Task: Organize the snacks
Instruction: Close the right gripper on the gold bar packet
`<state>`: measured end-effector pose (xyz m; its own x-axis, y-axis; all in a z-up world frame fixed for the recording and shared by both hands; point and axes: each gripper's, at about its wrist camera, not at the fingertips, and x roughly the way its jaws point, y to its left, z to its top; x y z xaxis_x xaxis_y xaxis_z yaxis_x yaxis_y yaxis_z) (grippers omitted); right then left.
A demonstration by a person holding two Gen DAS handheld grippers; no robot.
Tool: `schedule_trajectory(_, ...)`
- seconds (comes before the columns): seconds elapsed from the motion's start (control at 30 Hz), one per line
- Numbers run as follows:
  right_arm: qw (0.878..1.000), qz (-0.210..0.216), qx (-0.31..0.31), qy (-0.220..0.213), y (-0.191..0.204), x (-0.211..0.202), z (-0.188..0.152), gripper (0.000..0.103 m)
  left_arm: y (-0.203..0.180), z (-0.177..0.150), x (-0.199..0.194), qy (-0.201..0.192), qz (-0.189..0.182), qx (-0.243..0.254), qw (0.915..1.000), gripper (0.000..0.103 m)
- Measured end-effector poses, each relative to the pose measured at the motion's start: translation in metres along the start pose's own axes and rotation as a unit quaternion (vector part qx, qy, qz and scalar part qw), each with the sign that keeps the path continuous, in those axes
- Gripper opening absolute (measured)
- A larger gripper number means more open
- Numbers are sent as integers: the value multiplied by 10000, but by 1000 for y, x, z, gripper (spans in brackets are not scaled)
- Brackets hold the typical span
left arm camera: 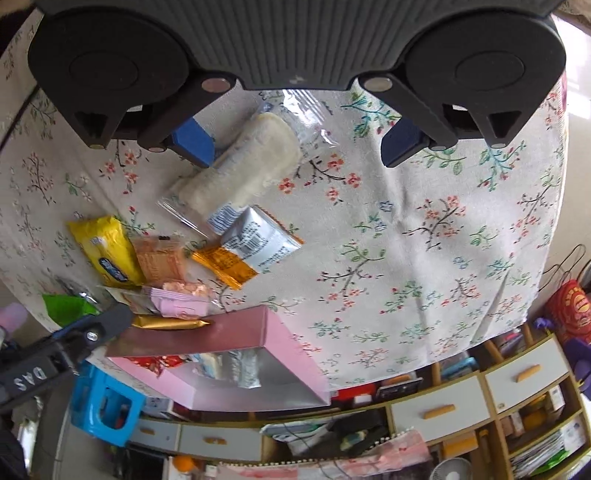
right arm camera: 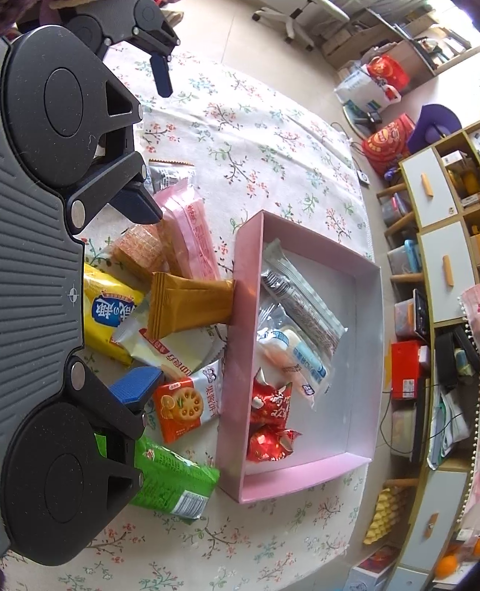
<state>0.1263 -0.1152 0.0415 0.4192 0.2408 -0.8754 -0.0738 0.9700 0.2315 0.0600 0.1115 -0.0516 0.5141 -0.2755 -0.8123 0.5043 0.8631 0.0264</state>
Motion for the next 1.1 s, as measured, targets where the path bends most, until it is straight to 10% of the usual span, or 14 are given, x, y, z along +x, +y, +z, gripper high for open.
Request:
schedule_trajectory(0.6, 9915, 517, 1191, -15, -30, 22, 16, 84, -12, 4, 9, -54, -140, 752, 9971, 82)
schedule_trajectory(0.87, 9894, 509, 1358, 117, -33, 31, 16, 38, -23, 11, 9, -112, -319, 916, 9952, 85)
schedule_trajectory(1.1, 9904, 452, 1302, 90, -32, 33, 15, 34, -28, 11, 16, -12, -281, 810, 9963, 74)
